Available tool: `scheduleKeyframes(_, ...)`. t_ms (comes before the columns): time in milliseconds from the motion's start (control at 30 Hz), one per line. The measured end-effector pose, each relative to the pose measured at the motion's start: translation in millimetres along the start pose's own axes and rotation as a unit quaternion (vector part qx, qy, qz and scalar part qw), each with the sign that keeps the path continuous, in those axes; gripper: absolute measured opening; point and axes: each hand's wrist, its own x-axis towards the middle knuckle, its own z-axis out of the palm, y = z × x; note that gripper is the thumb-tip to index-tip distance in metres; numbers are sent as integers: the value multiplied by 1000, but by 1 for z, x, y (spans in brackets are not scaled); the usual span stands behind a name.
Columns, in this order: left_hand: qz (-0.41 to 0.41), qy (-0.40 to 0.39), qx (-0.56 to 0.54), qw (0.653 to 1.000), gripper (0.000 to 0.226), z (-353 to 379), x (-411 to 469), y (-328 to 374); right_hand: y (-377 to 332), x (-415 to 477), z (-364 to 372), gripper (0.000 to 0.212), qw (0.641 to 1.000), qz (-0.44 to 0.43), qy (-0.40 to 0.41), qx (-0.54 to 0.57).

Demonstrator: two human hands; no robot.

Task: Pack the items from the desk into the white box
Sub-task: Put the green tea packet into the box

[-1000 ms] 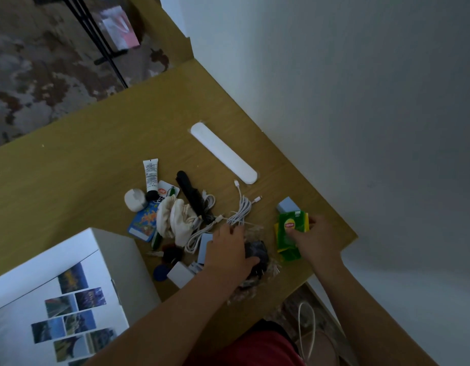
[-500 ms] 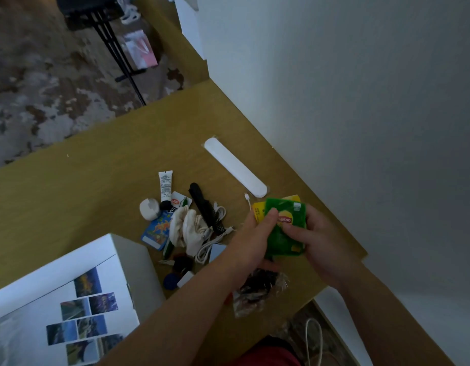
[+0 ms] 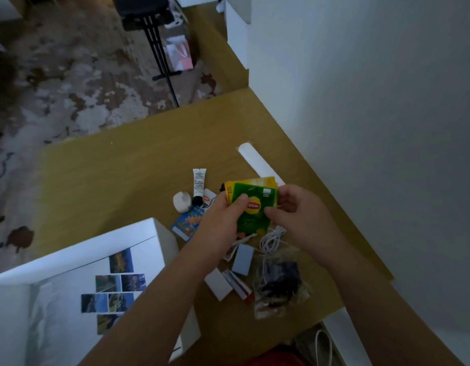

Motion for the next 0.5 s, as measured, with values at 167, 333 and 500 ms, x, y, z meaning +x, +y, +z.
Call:
scheduleKeyframes(167, 19, 115, 7, 993, 24, -65, -19, 2, -38, 15, 59, 17, 996, -13, -85, -26)
scheduleKeyframes(333, -39, 183, 17, 982, 25, -130, -54, -18, -62, 3, 136, 18, 983, -28, -170, -62)
scheduleKeyframes(500, -104, 166, 98, 976, 41, -194, -93, -35, -70, -21, 205, 21, 974, 57, -216, 23)
